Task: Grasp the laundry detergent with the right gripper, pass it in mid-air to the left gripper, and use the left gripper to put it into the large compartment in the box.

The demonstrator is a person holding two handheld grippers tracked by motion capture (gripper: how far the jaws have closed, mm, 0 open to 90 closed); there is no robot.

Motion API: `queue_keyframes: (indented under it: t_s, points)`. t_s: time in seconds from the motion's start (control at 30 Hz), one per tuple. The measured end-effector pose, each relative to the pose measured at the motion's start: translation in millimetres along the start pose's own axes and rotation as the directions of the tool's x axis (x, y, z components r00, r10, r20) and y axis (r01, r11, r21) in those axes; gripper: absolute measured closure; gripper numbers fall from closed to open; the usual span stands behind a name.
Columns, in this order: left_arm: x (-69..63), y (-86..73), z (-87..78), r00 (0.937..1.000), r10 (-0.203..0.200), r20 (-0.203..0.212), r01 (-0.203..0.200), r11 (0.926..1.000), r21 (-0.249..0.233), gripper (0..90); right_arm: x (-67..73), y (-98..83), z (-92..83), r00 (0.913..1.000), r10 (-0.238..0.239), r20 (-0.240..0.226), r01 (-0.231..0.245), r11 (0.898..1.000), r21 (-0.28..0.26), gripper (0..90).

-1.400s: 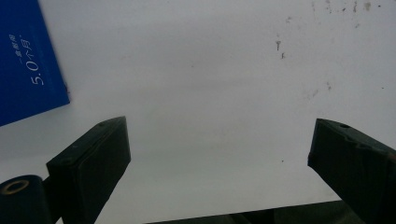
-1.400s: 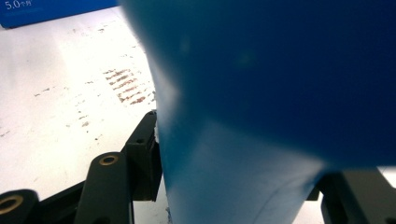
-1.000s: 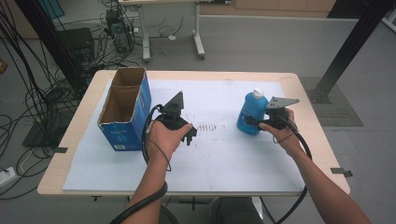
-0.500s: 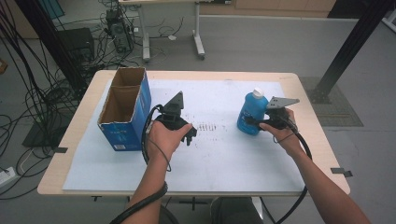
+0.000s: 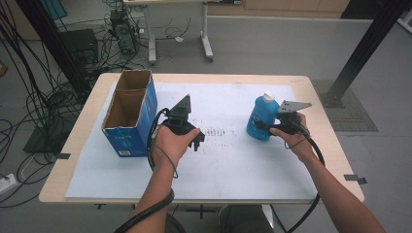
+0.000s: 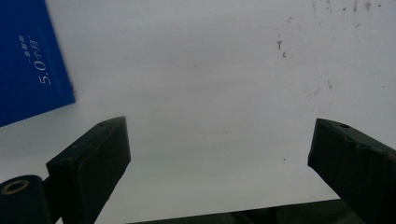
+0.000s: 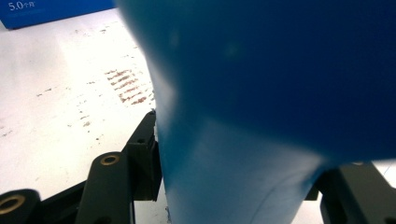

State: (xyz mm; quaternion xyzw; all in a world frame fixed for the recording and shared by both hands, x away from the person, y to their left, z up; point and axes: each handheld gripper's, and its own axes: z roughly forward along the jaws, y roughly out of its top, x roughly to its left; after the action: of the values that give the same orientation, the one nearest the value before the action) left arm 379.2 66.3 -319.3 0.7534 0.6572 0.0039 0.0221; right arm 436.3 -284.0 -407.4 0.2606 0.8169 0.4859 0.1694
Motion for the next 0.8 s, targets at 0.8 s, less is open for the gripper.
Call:
queue_keyframes:
  t_s: [0.8]
  points:
    - [0.9, -0.7, -2.6, 1.0, -0.005, -0.004, 0.005, 1.0, -0.004, 6.0, -0.2, -0.2, -0.1, 1.0, 0.005, -0.001, -0.005, 1.0, -0.001, 42.2]
